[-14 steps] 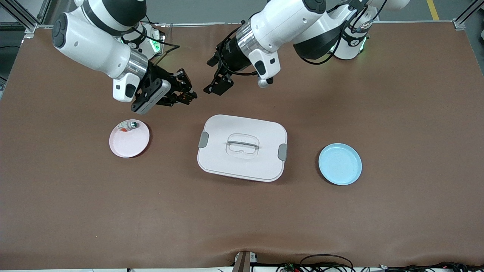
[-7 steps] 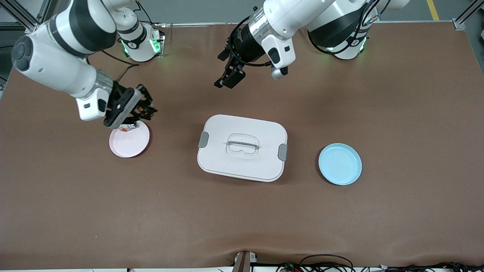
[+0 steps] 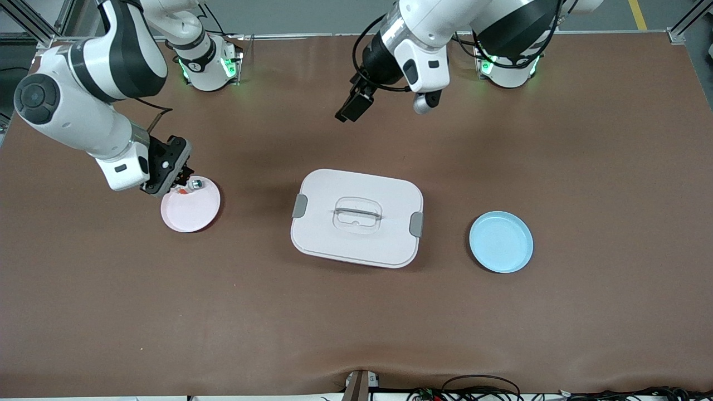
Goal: Transfer orange switch to right arm and place
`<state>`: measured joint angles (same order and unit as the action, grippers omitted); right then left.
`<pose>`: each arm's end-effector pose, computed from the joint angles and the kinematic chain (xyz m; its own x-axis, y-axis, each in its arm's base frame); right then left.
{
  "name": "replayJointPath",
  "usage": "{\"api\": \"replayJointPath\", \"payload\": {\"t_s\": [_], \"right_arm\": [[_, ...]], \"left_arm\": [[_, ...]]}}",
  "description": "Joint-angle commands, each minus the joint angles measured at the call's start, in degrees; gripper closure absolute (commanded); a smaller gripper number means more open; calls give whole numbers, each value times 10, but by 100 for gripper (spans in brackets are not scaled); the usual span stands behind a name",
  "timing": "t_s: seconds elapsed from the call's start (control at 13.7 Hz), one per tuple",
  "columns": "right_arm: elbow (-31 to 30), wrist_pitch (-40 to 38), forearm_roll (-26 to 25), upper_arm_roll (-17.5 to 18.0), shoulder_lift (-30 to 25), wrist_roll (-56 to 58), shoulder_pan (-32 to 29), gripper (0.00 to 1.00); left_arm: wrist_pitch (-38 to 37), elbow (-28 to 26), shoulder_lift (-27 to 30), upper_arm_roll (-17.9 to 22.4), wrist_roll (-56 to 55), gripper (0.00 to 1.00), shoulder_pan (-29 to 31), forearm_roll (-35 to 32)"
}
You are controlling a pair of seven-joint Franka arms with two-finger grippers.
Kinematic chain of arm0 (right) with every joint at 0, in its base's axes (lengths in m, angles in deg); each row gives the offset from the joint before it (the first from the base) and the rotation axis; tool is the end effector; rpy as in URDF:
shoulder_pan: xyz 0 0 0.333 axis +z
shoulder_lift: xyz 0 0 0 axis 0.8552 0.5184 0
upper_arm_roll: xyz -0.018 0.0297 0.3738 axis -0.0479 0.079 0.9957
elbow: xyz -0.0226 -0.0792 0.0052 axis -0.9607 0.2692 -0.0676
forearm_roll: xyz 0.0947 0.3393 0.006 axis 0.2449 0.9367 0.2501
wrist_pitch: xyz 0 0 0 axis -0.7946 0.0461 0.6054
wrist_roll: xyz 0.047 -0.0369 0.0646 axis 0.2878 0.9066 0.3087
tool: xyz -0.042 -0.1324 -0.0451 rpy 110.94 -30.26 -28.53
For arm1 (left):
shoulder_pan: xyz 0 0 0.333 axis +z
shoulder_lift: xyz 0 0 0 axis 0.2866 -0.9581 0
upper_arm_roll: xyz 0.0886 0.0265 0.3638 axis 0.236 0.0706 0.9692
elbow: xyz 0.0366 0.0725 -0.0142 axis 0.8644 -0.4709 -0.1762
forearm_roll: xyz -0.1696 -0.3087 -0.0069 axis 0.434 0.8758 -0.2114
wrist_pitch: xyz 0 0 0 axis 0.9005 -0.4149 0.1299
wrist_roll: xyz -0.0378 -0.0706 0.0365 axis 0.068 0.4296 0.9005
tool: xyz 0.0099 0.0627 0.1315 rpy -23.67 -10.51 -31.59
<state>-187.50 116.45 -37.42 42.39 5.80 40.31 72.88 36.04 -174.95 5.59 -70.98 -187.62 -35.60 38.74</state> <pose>0.4983 0.0930 0.4792 0.4061 0.9133 0.0315 0.9099 -0.4009 -0.1062 0.4296 -0.4357 0.6425 0.3836 0.7945 -0.4707 0.9229 -0.3480 0.1648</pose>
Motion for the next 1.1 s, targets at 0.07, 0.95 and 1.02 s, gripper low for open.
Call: {"api": "replayJointPath", "payload": {"t_s": [0.07, 0.95, 1.02], "right_arm": [[-41, 67, -15, 10, 12, 108, -42, 100], [-149, 266, -16, 9, 82, 264, -74, 100], [-151, 281, -16, 8, 95, 273, -75, 100]], "left_arm": [[-49, -71, 70, 0, 111, 0, 23, -30], [-176, -147, 144, -1, 462, 0, 98, -129], [-176, -162, 156, -1, 496, 0, 116, -129]]}}
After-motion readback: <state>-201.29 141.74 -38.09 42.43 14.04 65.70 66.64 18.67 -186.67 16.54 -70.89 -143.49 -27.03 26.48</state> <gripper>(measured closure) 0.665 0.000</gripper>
